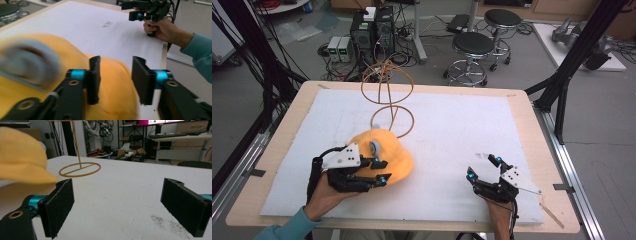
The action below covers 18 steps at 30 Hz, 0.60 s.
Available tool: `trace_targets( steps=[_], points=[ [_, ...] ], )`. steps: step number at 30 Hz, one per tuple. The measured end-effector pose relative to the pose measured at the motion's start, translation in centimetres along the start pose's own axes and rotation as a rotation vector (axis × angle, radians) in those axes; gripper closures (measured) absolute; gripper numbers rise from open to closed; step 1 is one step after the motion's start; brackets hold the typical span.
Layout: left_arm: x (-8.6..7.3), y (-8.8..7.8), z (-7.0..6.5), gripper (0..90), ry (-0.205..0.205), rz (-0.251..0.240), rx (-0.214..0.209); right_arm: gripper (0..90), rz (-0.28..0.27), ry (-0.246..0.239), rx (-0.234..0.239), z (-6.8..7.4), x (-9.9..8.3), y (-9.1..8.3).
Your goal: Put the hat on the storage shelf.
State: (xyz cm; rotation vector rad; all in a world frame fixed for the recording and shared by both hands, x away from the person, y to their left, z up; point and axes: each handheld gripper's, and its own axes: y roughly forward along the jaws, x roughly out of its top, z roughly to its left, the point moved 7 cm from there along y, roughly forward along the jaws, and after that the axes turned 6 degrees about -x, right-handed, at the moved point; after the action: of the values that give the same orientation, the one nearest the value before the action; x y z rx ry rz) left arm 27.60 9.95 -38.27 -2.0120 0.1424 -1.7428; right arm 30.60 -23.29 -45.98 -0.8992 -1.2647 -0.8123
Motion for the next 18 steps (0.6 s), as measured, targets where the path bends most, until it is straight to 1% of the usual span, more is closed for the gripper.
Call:
trace_targets(
  steps=[1,2,3,6,8,11,15,18],
  points=[
    [0.04,0.03,-0.05,47.0,0.004,0.002,0.004,10.4,0.0,0.002,0.0,0.0,0.0,0.0],
    [0.12,0.04,-0.09,41.8,0.007,-0.008,0.009,10.4,0.0,0.002,0.0,0.0,0.0,0.0],
    [0.18,0.0,-0.14,37.3,0.012,-0.016,0.004,10.4,-0.001,0.002,0.0,0.0,0.0,0.0],
    [0.24,-0.15,-0.11,26.6,0.018,-0.024,0.0,10.4,-0.001,0.002,0.001,0.0,0.0,0.0],
    [0.27,-0.26,-0.12,22.2,0.017,-0.03,-0.002,10.4,-0.001,0.003,0.001,0.0,0.0,0.0],
    [0.31,-0.39,-0.08,18.8,0.02,-0.035,-0.004,10.4,-0.001,0.003,0.001,0.0,0.0,0.0],
    [0.34,-0.5,-0.08,18.2,0.018,-0.044,-0.003,10.4,0.001,0.001,0.0,-0.01,-0.01,0.0],
    [0.45,-0.81,-0.11,18.1,0.026,-0.055,-0.009,10.4,0.0,0.002,0.0,0.0,0.0,0.01]
  ],
)
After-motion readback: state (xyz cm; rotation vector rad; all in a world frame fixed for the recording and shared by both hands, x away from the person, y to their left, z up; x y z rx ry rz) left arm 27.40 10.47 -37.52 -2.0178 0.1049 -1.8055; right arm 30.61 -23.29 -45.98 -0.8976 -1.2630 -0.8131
